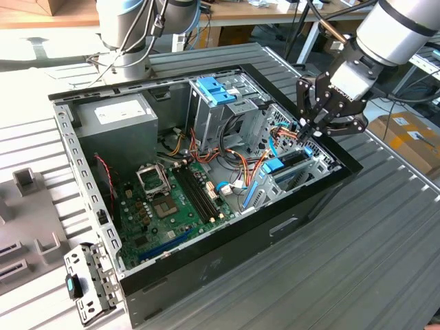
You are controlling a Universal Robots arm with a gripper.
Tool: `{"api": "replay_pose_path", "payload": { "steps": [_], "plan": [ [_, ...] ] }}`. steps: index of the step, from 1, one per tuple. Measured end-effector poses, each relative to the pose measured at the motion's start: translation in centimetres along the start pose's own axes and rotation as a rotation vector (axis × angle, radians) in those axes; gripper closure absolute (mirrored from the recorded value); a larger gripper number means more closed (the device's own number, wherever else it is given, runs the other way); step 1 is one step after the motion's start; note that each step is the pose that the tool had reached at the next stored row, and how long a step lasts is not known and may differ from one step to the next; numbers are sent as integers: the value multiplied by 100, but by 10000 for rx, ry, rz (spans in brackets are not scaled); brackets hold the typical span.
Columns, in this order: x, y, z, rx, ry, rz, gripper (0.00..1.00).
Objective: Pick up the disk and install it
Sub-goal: 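Insert the first disk wire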
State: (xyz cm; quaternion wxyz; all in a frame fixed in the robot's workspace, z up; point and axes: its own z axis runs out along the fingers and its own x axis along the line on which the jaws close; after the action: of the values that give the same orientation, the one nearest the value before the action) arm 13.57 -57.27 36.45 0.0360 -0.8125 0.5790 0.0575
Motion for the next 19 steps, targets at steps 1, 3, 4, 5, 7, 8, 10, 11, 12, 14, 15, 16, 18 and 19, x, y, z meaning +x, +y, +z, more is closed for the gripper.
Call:
{"api": "replay_pose_path", "payload": {
  "steps": [1,3,4,5,7,8,10,11,12,14,15,16,18,19],
  "plan": [
    [0,0,0,12,0,83,83],
    [0,0,0,55,-3,402,83],
    [0,0,0,65,-4,475,83],
    [0,1,0,74,-4,544,83],
    [0,1,0,100,-5,736,83],
    [0,1,0,110,-6,811,83],
    [0,1,0,131,-8,964,83],
    [0,1,0,144,-8,1052,83],
    [0,1,0,152,-9,1116,83],
    [0,1,0,170,-10,1245,83],
    [0,1,1,182,-11,1333,83],
    [0,1,0,190,-11,1390,83],
    [0,1,0,204,-12,1495,83],
    [0,1,0,212,-12,1550,83]
  ]
}}
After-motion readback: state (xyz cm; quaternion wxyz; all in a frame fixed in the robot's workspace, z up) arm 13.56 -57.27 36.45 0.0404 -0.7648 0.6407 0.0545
